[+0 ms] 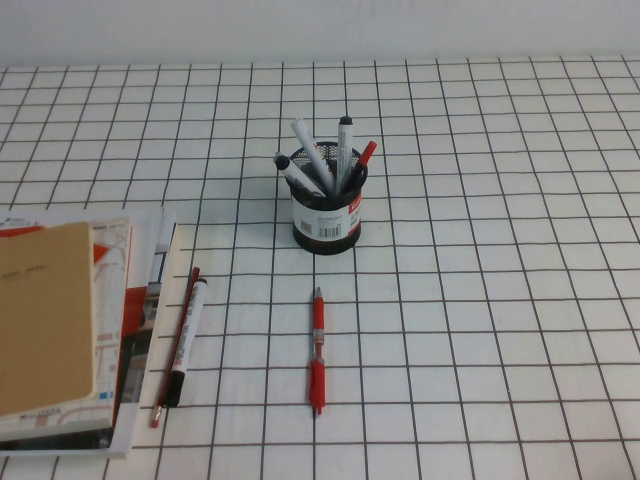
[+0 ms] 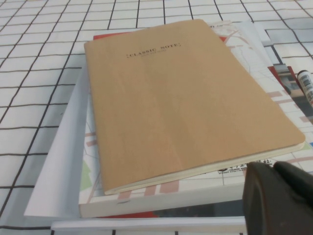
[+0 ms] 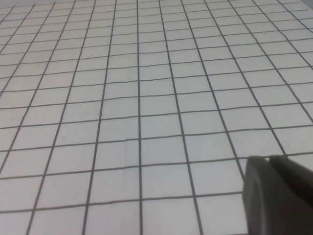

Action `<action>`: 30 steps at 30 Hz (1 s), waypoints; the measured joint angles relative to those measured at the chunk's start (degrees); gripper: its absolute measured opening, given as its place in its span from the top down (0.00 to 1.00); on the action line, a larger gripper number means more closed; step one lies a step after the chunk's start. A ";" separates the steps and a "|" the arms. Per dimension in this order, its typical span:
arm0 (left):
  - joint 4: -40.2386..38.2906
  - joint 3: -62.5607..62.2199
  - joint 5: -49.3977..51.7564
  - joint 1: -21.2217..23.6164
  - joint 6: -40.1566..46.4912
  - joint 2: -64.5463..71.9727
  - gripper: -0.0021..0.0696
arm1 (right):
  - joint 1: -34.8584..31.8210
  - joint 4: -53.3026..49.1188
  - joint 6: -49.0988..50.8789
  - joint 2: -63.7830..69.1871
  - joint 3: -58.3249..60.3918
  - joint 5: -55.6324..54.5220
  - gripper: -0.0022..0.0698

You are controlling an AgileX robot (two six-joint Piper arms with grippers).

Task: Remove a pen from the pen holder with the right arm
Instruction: 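Take a marker out of the pen holder and lay it on the table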

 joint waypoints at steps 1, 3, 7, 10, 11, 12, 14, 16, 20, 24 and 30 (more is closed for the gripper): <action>0.00 0.00 0.00 0.00 0.00 0.00 0.98 | 0.00 0.00 0.00 0.00 0.00 0.11 0.99; 0.00 0.00 0.00 0.00 0.00 0.00 0.98 | 0.00 0.40 0.00 0.00 0.00 0.23 0.99; 0.00 0.00 0.00 0.00 0.00 0.00 0.98 | 0.00 1.80 0.00 0.00 0.00 0.34 0.99; 0.00 0.00 0.00 0.00 0.00 0.00 0.98 | 0.00 2.38 0.00 0.00 0.00 0.34 0.99; 0.00 0.00 0.00 0.00 0.00 0.00 0.98 | 0.00 2.38 0.00 0.00 0.00 0.34 0.99; 0.00 0.00 0.00 0.00 0.00 0.00 0.98 | 0.00 2.38 0.00 0.00 0.00 0.34 0.99; 0.00 0.00 0.00 0.00 0.00 0.00 0.98 | 0.00 2.38 0.00 0.00 0.00 0.34 0.99; 0.00 0.00 0.00 0.00 0.00 0.00 0.98 | 0.00 2.46 0.00 0.00 0.00 0.34 0.99; 0.00 0.00 0.00 0.00 0.00 0.00 0.98 | 0.00 2.46 0.00 0.00 0.00 0.34 0.99; 0.00 0.00 0.00 0.00 0.00 0.00 0.98 | 0.00 2.51 0.00 0.00 0.00 0.34 0.99; 0.00 0.00 0.00 0.00 0.00 0.00 0.98 | 0.00 2.61 0.00 0.00 0.00 0.34 0.99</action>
